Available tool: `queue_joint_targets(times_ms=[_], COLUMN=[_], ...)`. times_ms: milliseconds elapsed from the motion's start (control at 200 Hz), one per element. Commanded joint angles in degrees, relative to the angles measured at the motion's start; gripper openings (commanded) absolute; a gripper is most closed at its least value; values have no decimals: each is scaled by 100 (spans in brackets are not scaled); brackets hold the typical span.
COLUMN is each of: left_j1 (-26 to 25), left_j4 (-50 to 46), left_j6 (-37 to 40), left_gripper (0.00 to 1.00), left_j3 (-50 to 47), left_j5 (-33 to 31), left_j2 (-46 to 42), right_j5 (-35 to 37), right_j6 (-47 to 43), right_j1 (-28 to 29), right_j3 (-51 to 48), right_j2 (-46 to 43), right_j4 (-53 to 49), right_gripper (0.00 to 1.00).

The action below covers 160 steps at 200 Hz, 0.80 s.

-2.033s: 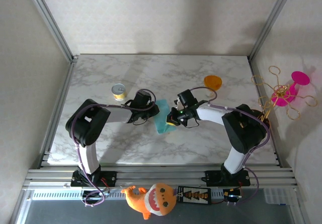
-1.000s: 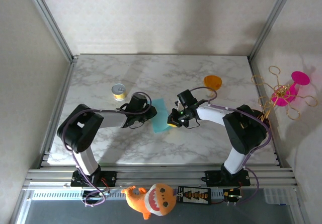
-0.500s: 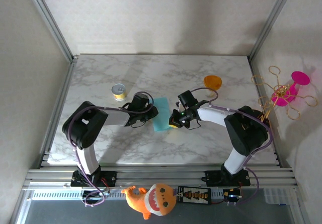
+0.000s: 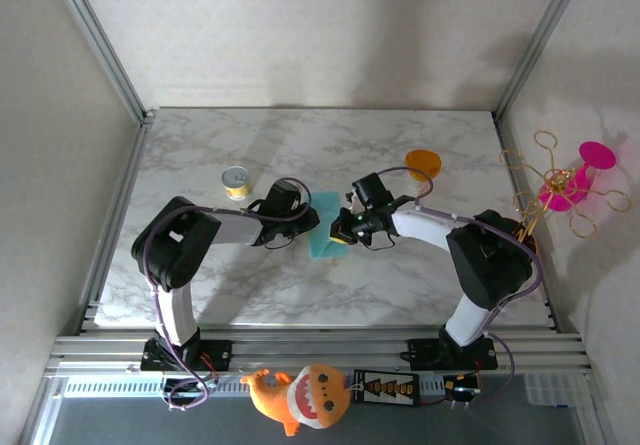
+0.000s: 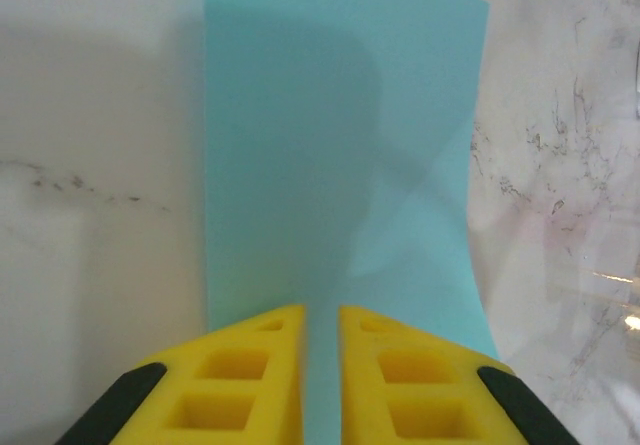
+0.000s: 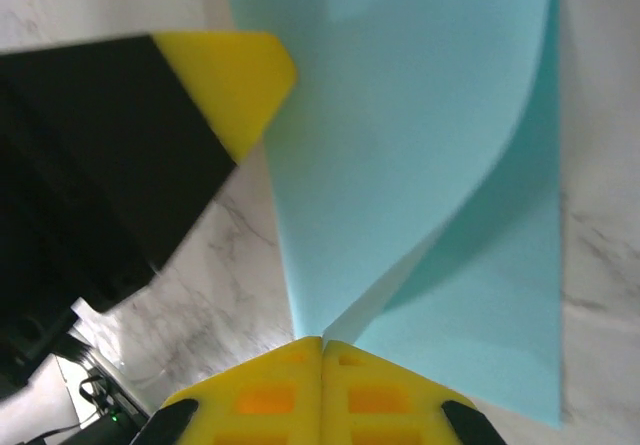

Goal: Fold a paper plane with a square sheet of paper (pick it up from the middle)
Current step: Fold the triangle a second time at the center of the table.

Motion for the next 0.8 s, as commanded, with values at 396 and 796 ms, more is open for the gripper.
queue_joint_targets(times_ms=[396,796], left_j1=[23,147], left_j4=[-330,-754], left_j6=[234,313], left_gripper=[19,15], left_j3=[469,763], left_j5=[50,-361], left_j2=[-22,452], right_j5=[278,110], right_j6=[-97,-188], right_j1=[44,57], right_j3=[430,406], right_j2=[675,699], right_j4=[-5,216], right_gripper=[2,2])
